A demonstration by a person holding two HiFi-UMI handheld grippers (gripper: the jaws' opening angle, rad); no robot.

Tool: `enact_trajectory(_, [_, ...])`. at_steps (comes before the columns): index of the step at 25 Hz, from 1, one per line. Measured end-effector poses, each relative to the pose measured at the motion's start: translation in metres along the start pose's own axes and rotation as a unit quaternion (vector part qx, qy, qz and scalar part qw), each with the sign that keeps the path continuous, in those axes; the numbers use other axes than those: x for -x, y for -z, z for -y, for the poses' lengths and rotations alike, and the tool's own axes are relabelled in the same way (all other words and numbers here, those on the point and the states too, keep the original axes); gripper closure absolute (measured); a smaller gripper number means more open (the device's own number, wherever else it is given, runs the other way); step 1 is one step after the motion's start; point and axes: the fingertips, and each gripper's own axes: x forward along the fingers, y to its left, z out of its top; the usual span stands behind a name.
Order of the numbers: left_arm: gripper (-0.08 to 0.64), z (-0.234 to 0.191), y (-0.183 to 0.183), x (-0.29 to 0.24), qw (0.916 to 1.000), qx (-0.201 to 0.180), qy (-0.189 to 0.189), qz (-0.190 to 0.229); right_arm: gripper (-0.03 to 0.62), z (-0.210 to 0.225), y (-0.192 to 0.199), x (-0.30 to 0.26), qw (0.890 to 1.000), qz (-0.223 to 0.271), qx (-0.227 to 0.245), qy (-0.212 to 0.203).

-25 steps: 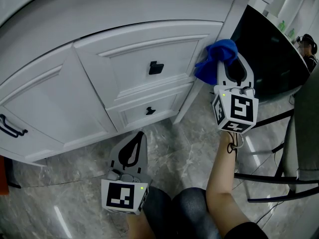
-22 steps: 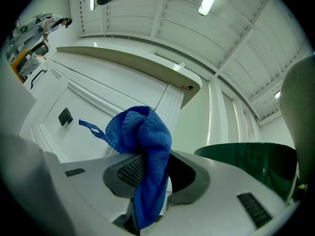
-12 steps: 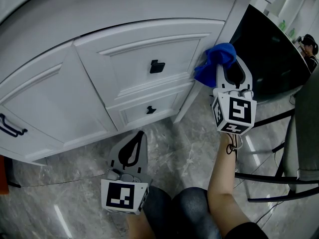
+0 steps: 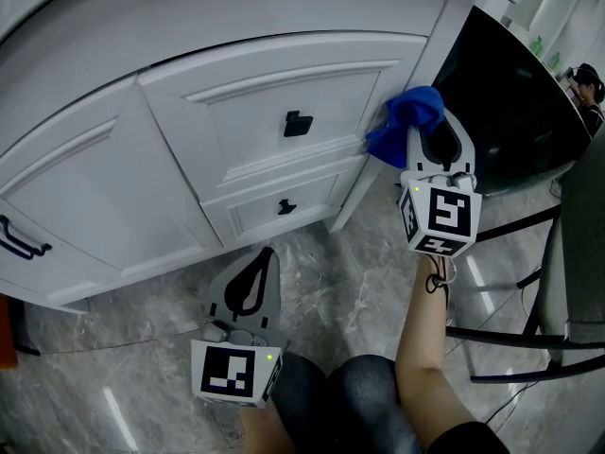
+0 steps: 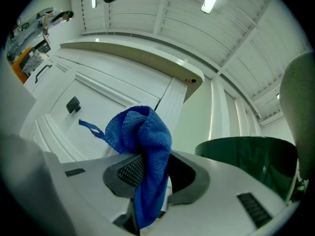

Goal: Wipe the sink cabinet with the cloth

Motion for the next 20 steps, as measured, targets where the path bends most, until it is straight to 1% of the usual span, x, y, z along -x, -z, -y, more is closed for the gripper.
enact_trajectory(6, [0.557, -0.0004, -0.0007, -0.0004, 1.0000, -0.001, -0.003, -0.004, 0.477, -0.0014, 0.0029, 0.0009, 1.000, 0.001, 0.002, 0.003])
enact_trajectory(9, [0.557, 0.0003, -0.0018, -0.0011, 1.0000, 0.005, -0.004, 0.004, 0.477, -0.0020, 0.0035, 0.0013, 1.000, 0.004, 0.004, 0.005])
enact_trajectory(13, [0.557, 0.0014, 0.0004, -0.0012, 1.0000, -0.002, 0.000, -0.003, 0.477, -0.0027, 0.0054, 0.0021, 1.000, 0.004, 0.004, 0.004])
enact_trajectory(20, [0.557, 0.0023, 0.0010, -0.0024, 1.0000, -0.002, 0.001, -0.004, 0.477, -0.0049, 0.0096, 0.0035, 1.000, 0.006, 0.005, 0.003])
